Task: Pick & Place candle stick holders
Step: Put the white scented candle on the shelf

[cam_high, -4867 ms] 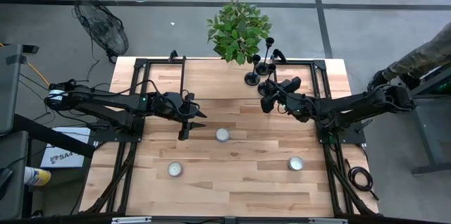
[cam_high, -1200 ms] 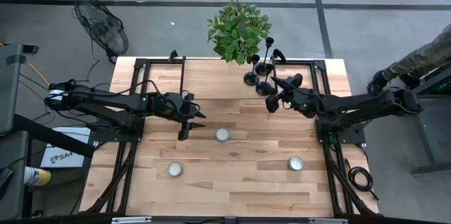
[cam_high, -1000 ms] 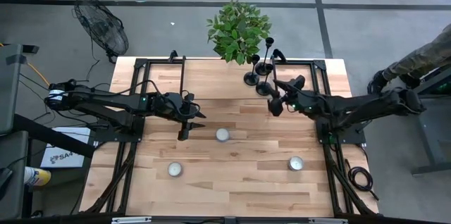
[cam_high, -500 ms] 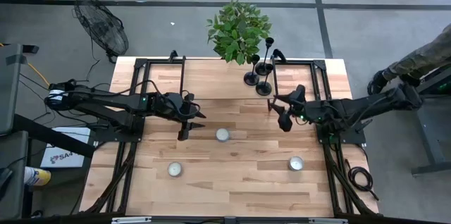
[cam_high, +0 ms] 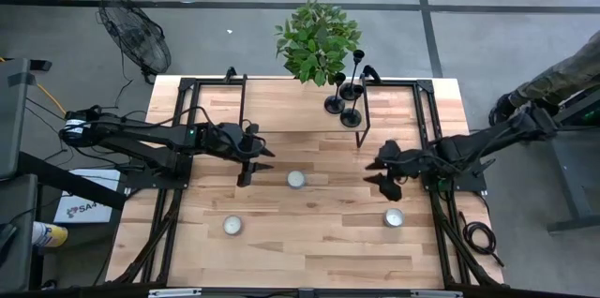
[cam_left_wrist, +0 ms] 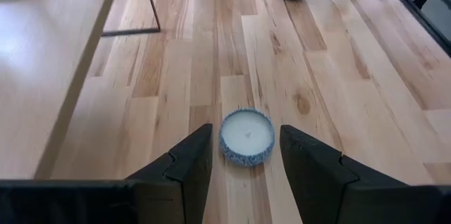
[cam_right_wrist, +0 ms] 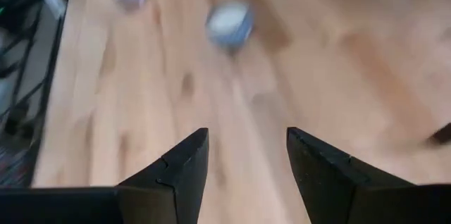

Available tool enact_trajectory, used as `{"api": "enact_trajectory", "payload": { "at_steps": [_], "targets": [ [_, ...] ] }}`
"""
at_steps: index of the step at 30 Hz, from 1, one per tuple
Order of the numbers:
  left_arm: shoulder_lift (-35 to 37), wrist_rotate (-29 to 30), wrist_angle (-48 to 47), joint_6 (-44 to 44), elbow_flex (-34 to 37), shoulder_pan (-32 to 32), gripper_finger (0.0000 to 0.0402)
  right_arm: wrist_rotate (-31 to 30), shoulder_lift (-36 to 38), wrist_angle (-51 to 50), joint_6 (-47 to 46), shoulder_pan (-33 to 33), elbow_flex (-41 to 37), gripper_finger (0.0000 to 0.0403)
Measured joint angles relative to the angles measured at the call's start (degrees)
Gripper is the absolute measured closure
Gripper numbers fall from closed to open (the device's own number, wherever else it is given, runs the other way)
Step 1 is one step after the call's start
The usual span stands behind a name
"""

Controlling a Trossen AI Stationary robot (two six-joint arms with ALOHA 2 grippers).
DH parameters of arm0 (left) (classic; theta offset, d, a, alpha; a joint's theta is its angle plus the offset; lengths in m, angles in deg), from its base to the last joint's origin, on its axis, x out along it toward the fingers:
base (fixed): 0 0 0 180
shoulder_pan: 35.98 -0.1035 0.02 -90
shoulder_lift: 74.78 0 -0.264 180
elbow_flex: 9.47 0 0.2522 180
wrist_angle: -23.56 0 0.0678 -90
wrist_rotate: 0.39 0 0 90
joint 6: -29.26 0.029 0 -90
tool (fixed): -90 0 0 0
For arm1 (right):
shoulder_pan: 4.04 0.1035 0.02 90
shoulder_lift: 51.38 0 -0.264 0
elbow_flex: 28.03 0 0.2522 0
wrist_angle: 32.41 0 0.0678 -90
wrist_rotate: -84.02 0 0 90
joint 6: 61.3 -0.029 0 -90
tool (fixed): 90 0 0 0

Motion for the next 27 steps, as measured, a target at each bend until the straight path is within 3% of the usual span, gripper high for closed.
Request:
{"api": "enact_trajectory", "payload": {
  "at_steps": [4,20,27],
  "targets": [
    [0.02,0.0,0.55,0.0,0.0,0.01,0.0238,7.33,-2.41,-1.0,-3.85,0.65,0.0,0.0217],
    [0.02,0.0,0.46,-1.41,0.0,0.02,0.0238,18.29,-15.18,1.66,-8.37,3.75,0.0,0.0204],
    [0.02,-0.02,0.47,-1.53,0.0,0.02,0.0238,19.73,-19.55,3.94,-8.79,3.77,0.0,0.0204]
  ]
}}
